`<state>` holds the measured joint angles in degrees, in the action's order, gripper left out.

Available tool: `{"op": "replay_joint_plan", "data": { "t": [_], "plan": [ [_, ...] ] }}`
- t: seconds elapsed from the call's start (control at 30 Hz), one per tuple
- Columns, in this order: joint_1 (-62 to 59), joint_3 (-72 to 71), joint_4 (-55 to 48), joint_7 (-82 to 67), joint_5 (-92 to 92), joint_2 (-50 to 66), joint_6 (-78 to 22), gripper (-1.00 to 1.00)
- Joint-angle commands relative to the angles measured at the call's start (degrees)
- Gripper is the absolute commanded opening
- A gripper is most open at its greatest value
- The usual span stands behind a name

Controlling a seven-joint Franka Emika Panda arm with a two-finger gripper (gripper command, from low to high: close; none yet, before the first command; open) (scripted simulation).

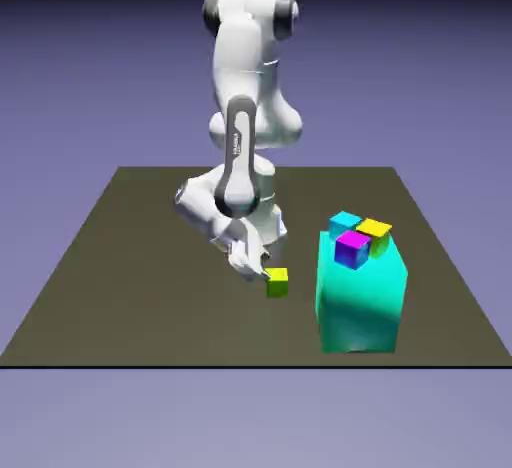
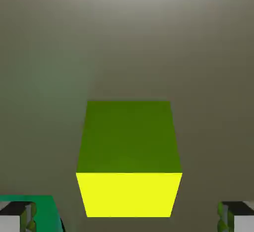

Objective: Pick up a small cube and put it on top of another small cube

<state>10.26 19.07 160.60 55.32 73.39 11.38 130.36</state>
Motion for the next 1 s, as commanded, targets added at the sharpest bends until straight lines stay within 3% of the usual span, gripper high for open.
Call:
{"op": "replay_joint_plan", "data": {
  "t": [0.0, 0.1, 0.13, 0.5, 0.97],
  "plan": [
    [0.31, -0.97, -0.57, -1.64, 2.49, 1.93, 0.15, 0.00],
    [0.94, -2.92, -1.72, -4.93, 7.51, 5.81, 0.44, 0.00],
    [0.94, -2.92, -1.72, -4.93, 7.51, 5.81, 0.44, -1.00],
    [-0.82, 2.69, 2.32, 6.84, -12.44, -8.01, 0.37, -1.00],
    [-19.10, -26.38, -25.00, 31.48, -28.81, -11.11, -15.46, -1.00]
  ]
}}
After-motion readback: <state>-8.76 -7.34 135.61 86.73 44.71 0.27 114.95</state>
